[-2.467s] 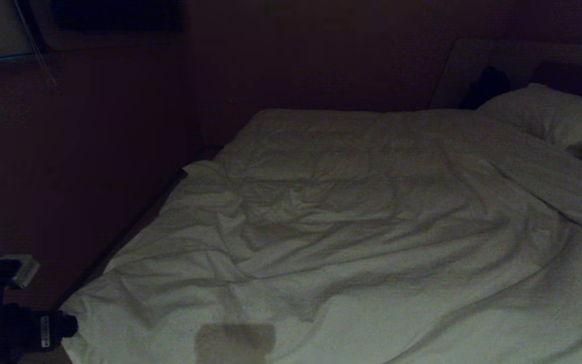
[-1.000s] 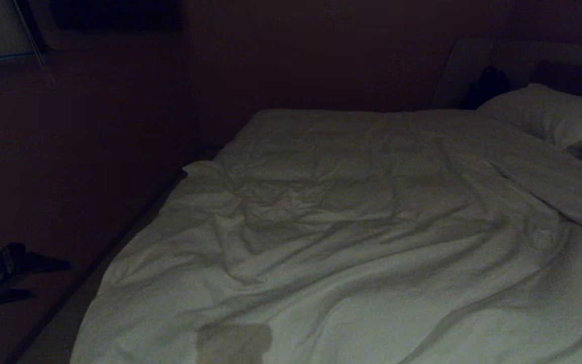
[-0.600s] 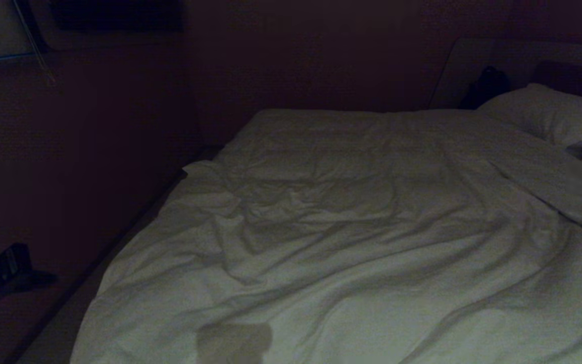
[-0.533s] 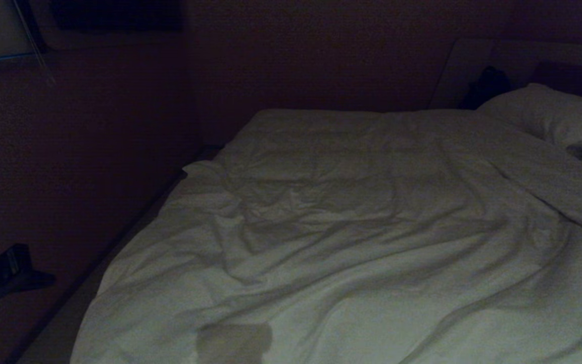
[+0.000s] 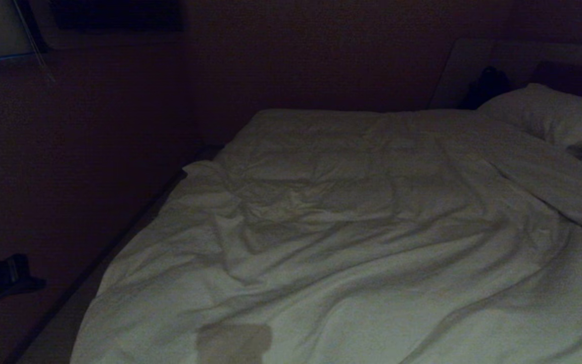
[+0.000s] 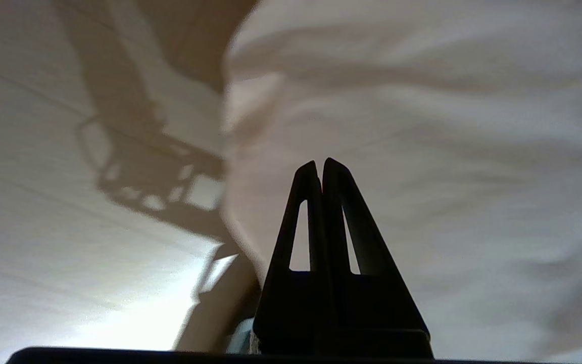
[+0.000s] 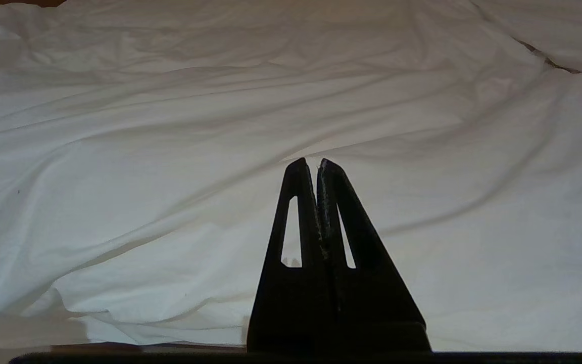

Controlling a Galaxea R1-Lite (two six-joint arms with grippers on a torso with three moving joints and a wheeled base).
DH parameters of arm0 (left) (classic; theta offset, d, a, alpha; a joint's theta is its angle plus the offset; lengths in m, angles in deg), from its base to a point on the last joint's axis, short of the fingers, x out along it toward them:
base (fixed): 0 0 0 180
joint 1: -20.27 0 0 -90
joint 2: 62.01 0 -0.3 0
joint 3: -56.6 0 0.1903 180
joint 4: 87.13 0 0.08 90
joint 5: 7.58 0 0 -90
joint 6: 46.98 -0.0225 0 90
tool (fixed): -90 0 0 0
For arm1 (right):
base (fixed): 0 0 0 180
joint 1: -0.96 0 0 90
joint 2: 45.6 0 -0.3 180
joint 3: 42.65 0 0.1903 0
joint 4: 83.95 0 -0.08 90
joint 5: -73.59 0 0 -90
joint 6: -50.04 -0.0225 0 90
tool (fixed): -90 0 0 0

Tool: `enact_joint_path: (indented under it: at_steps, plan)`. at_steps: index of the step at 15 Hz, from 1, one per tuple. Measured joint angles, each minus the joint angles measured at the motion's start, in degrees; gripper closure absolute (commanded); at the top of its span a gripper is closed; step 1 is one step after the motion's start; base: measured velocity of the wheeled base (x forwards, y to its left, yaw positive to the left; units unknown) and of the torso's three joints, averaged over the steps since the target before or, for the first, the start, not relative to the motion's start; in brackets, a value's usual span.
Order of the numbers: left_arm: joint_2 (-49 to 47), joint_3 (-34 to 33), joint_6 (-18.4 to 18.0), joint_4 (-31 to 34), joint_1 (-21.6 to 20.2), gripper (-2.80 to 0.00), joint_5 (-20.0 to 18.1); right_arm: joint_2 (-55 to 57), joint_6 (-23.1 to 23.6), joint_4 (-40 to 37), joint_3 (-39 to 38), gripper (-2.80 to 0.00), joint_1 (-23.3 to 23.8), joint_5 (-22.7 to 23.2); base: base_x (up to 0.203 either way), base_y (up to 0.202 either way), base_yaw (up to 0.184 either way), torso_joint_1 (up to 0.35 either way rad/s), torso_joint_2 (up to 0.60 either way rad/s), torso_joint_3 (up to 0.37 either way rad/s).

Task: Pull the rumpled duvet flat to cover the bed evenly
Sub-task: Flatten the corners of the folded blanket

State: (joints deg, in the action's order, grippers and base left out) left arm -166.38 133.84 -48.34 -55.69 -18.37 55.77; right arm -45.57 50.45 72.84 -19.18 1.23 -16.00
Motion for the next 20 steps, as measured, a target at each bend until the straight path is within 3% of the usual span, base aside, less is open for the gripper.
enact_joint_path:
  at_steps: [2, 6, 10, 14, 20]
  plan:
    - [-2.9, 0.5, -4.9, -0.1, -1.6, 0.0, -0.2, 0.0, 0.0, 0.0, 0.0, 0.0, 0.0, 0.0, 0.0, 0.0, 0.0, 0.0, 0.0, 0.0]
    - [-6.7, 0.7, -8.6, -0.1, -2.5, 0.0, -1.4, 0.0, 0.0, 0.0, 0.0, 0.0, 0.0, 0.0, 0.0, 0.0, 0.0, 0.0, 0.0, 0.0]
    - [-9.3, 0.1, -16.9, 0.4, -4.5, 0.0, -6.7, 0.0, 0.0, 0.0, 0.0, 0.0, 0.0, 0.0, 0.0, 0.0, 0.0, 0.0, 0.0, 0.0]
    - [-10.4, -1.1, -21.8, 0.5, -5.2, 0.0, -8.2, 0.0, 0.0, 0.0, 0.0, 0.0, 0.0, 0.0, 0.0, 0.0, 0.0, 0.0, 0.0, 0.0]
    - [-12.1, -3.2, -26.4, 0.5, -4.5, 0.0, -8.1, 0.0, 0.0, 0.0, 0.0, 0.0, 0.0, 0.0, 0.0, 0.0, 0.0, 0.0, 0.0, 0.0]
